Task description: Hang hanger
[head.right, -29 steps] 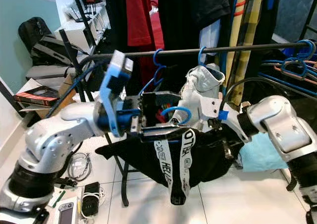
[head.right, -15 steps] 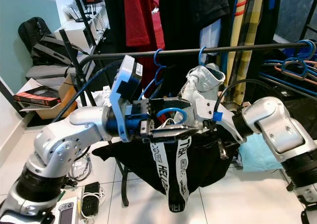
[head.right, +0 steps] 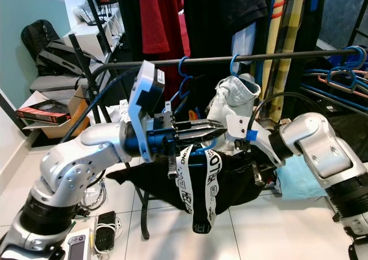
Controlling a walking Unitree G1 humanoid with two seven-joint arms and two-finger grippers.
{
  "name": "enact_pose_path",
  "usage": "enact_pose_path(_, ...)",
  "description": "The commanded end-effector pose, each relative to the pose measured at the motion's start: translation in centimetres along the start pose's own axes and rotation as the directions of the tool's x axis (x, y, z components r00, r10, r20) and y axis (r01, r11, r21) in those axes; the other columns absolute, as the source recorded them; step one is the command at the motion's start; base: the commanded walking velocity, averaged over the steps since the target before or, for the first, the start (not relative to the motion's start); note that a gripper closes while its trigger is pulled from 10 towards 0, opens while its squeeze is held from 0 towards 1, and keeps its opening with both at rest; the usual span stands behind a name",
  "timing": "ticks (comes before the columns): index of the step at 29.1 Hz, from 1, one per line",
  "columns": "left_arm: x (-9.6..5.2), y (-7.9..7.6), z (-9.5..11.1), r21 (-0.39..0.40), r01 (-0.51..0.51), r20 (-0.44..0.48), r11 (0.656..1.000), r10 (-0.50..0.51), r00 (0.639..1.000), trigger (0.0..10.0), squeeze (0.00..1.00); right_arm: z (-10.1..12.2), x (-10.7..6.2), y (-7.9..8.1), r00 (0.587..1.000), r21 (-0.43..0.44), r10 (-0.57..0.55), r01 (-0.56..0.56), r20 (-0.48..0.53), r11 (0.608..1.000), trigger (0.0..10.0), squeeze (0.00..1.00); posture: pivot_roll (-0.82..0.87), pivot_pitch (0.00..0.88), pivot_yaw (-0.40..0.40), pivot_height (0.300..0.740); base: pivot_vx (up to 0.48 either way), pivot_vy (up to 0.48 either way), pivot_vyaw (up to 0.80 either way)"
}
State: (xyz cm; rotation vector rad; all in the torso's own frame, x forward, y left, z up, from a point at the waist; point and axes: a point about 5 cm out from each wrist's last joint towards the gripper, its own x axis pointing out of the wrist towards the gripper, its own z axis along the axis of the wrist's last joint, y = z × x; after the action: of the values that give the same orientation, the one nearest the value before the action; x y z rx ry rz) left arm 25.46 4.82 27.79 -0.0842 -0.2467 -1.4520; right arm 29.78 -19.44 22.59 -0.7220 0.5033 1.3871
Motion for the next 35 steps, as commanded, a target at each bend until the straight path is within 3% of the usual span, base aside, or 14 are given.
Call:
enact_pose_path(1,-0.06,-0.14,-0.08,0.007,-0.002,0.0,1.0,0.002,1.0,0.0,0.0,0.73,0.05,-0.27,1.0,-0.018,-0.009,0.01,0.018,1.0,10.0,0.0,-0.09,0.0,0.062,0.74,0.0,0.0,0.0)
enact_pose_path(7,-0.03,0.06,-0.09,0.021,-0.014,0.004,1.0,0.014,1.0,0.0,0.0,1.05,0.09,-0.37,0.999,-0.017,-0.012,0.013,0.042,1.0,10.0,0.0,-0.09,0.0,0.06,0.74,0.0,0.0,0.0)
enact_pose_path(8,-0.07,0.04,-0.13,0.032,-0.013,0.002,0.999,0.013,1.0,4.4,0.0,1.12,0.13,-0.35,0.999,-0.017,-0.011,0.012,0.046,1.0,10.0,0.0,-0.09,0.0,0.061,0.74,0.0,0.0,0.0)
enact_pose_path(9,-0.07,0.04,-0.13,0.032,-0.013,0.002,0.999,0.013,1.0,4.4,0.0,1.12,0.13,-0.35,0.999,-0.017,-0.011,0.012,0.046,1.0,10.0,0.0,-0.09,0.0,0.061,0.74,0.0,0.0,0.0)
enact_pose_path(10,-0.17,-0.01,-0.21,0.047,-0.005,-0.007,0.999,0.005,1.0,10.0,1.0,1.17,0.15,-0.34,0.999,-0.017,-0.01,0.011,0.05,1.0,10.0,0.0,-0.09,0.0,0.059,0.74,0.0,0.0,0.0)
enact_pose_path(14,-0.33,0.11,-0.36,0.089,-0.018,-0.023,0.996,0.02,1.0,10.0,1.0,1.29,0.12,-0.31,0.998,-0.018,-0.009,0.009,0.054,1.0,10.0,0.0,-0.09,0.0,0.059,0.74,0.0,0.0,0.0)
enact_pose_path(15,-0.45,0.16,-0.46,0.104,-0.02,-0.038,0.994,0.024,0.999,10.0,0.0,1.35,0.07,-0.31,0.998,-0.018,-0.009,0.01,0.055,1.0,10.0,0.0,-0.09,0.0,0.059,0.74,0.0,0.0,0.0)
enact_pose_path(30,-0.48,0.22,-0.99,0.128,-0.017,-0.073,0.992,0.026,0.997,10.0,0.0,1.52,-0.16,-0.38,0.999,-0.018,-0.015,0.016,0.051,1.0,10.0,0.0,-0.09,0.0,0.056,0.74,0.0,0.0,0.0)
enact_pose_path(31,-0.53,0.36,-0.99,0.13,-0.022,-0.071,0.991,0.032,0.997,4.5,0.0,1.52,-0.16,-0.38,0.999,-0.017,-0.015,0.016,0.05,1.0,10.0,0.0,-0.09,0.0,0.057,0.74,0.0,0.0,0.0)
enact_pose_path(32,-0.53,0.36,-0.99,0.13,-0.022,-0.071,0.991,0.032,0.997,4.5,0.0,1.52,-0.16,-0.38,0.999,-0.017,-0.015,0.016,0.05,1.0,10.0,0.0,-0.09,0.0,0.057,0.74,0.0,0.0,0.0)
enact_pose_path(33,-0.57,0.45,-0.97,0.132,-0.026,-0.068,0.991,0.035,0.997,0.7,0.0,1.5,-0.15,-0.37,0.999,-0.016,-0.015,0.016,0.049,1.0,10.0,0.0,-0.09,0.0,0.057,0.74,0.0,0.0,0.0)
enact_pose_path(34,-0.57,0.45,-0.97,0.132,-0.026,-0.068,0.991,0.035,0.997,0.7,0.0,1.5,-0.15,-0.37,0.999,-0.016,-0.015,0.016,0.049,1.0,10.0,0.0,-0.09,0.0,0.057,0.74,0.0,0.0,0.0)
enact_pose_path(35,-0.59,0.52,-0.93,0.134,-0.029,-0.065,0.991,0.038,0.997,0.0,0.0,1.48,-0.14,-0.37,0.999,-0.015,-0.015,0.016,0.048,1.0,10.0,0.0,-0.09,0.0,0.057,0.74,0.0,0.0,0.0)
